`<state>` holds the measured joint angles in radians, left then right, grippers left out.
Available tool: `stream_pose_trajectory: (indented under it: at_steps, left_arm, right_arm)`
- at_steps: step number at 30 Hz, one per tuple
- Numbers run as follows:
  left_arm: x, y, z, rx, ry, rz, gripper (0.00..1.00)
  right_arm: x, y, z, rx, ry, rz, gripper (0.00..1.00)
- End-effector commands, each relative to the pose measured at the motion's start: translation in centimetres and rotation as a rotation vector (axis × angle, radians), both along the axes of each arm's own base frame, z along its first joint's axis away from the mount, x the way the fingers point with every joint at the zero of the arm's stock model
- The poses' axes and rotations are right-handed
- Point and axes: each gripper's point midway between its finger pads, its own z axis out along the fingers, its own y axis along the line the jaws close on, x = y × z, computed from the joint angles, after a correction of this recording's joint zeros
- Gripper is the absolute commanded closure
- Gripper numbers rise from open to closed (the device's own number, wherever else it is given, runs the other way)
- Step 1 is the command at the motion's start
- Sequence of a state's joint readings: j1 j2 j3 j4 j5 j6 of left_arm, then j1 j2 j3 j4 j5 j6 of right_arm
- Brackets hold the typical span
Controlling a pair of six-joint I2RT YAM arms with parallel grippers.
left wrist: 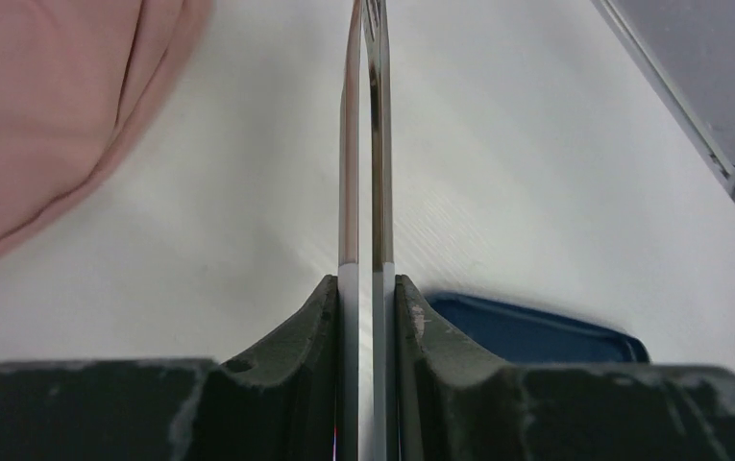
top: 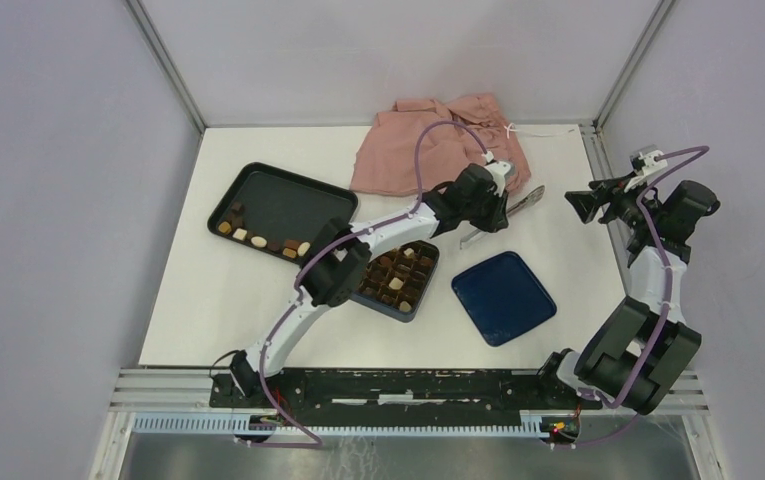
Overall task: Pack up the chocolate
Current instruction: Place the clamp at the center of the board.
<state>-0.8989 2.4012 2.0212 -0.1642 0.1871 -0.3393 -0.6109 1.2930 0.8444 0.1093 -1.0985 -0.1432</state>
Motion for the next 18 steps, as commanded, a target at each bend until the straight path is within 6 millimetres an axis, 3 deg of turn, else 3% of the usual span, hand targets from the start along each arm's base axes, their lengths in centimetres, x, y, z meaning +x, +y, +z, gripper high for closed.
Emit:
stream_pose_trajectory:
  at_steps: [1, 4, 9, 12, 14, 18]
  left_arm:
    - [3.7, -3.2, 2.5, -0.124, -0.155, -0.012, 0.77]
    - [5.1, -3.6, 1.2, -0.154, -0.124, 0.03, 0.7]
    - [5.7, -4.2, -0.6, -0.202, -0.092, 0.052, 0.56]
    - [6.1, -4.3, -0.8, -0.218, -0.09, 0.078, 0.45]
    - [6.5, -4.4, 0.1, -0.231, -0.11, 0.094, 0.41]
    - [7.6, -3.7, 5.0, -0.263, -0.205, 0.131, 0.32]
  right_arm:
    - [-0.3, 0.9, 2.1, 0.006, -0.071, 0.054, 0.28]
    - [-0.3, 0.8, 2.0, 0.008, -0.071, 0.054, 0.28]
    - [-0.4, 0.6, 1.7, 0.027, -0.059, 0.049, 0.28]
    - [-0.5, 0.3, 1.7, 0.027, -0.06, 0.041, 0.28]
    - [-0.7, 0.4, 1.8, 0.023, -0.064, 0.05, 0.28]
    - [-1.2, 0.9, 1.8, -0.016, -0.067, 0.086, 0.27]
